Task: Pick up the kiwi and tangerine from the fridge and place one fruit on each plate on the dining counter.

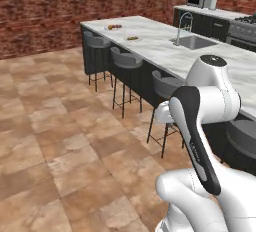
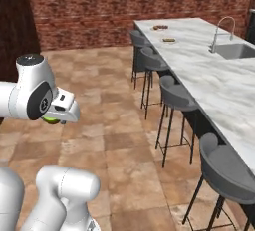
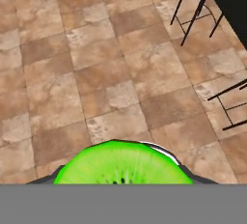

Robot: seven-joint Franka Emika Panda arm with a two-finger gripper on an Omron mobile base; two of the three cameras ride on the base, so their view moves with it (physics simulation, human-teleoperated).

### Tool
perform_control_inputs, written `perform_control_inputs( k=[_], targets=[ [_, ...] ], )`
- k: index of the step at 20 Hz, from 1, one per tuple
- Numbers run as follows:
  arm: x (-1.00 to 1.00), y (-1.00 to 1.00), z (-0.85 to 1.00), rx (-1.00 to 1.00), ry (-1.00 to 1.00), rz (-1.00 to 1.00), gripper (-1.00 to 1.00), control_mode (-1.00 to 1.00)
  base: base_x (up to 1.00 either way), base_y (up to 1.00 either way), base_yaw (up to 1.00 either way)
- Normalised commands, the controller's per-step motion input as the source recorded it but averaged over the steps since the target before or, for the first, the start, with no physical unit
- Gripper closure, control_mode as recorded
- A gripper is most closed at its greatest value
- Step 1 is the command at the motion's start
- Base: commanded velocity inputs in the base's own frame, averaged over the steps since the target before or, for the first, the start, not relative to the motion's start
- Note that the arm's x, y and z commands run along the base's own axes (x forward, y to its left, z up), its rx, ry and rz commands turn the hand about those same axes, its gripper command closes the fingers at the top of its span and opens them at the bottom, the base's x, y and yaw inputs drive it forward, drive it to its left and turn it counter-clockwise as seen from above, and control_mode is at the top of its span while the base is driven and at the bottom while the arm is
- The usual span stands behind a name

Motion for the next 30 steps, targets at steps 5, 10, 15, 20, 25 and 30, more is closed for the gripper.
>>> perform_control_inputs(
  k=[5,10,15,20,25,30],
  targets=[
    [0.0,0.0,0.0,0.0,0.0,0.0,1.0,1.0,1.0,0.62,-0.43],
    [0.0,0.0,0.0,0.0,0.0,0.0,1.0,1.0,1.0,0.61,-0.43],
    [0.0,0.0,0.0,0.0,0.0,0.0,1.0,1.0,1.0,0.61,-0.43],
    [0.0,0.0,0.0,0.0,0.0,0.0,1.0,1.0,1.0,0.85,-0.33],
    [0.0,0.0,0.0,0.0,0.0,0.0,1.0,1.0,1.0,0.92,-0.17],
    [0.0,0.0,0.0,0.0,0.0,0.0,1.0,1.0,1.0,0.76,-0.1]
  ],
)
